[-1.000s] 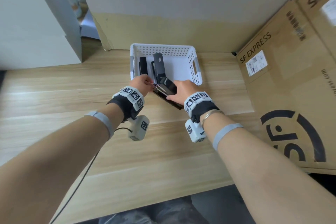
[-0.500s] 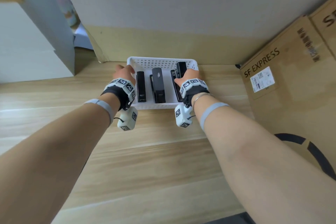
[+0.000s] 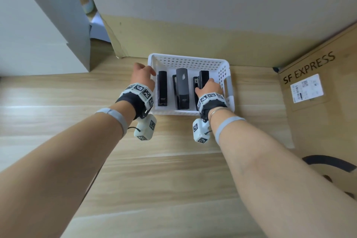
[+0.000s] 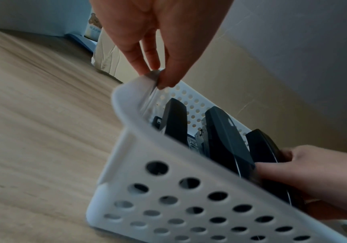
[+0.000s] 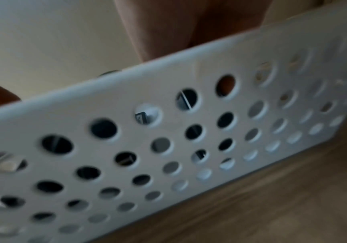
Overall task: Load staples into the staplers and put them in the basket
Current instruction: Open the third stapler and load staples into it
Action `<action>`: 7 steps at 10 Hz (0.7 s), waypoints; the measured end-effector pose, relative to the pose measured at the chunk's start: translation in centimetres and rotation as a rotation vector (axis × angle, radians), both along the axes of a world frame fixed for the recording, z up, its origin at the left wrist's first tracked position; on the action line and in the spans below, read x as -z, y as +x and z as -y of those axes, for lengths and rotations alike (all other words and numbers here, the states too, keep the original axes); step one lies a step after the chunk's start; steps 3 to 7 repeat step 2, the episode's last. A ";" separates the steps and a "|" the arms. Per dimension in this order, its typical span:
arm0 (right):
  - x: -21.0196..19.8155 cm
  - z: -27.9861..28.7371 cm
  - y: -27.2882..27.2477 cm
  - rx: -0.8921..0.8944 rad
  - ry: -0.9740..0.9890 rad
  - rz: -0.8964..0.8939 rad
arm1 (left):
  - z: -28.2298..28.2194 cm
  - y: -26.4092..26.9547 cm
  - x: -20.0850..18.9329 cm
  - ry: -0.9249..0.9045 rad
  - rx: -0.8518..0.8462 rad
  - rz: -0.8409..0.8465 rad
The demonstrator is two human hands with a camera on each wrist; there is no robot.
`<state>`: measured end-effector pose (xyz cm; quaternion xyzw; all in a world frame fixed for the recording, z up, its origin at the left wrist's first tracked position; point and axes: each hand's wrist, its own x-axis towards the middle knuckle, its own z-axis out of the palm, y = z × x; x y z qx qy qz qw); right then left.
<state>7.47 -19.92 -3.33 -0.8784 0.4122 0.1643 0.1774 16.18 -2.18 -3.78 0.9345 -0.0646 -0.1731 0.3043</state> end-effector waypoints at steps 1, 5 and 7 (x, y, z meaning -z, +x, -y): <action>-0.5 -0.3 -0.5 0.064 0.017 0.071 | -0.3 -0.2 -0.2 -0.013 0.011 -0.006; -2.6 -0.1 -0.4 0.053 -0.064 0.329 | -0.6 -1.0 -0.9 -0.013 0.037 -0.013; -2.6 -0.1 -0.4 0.053 -0.064 0.329 | -0.6 -1.0 -0.9 -0.013 0.037 -0.013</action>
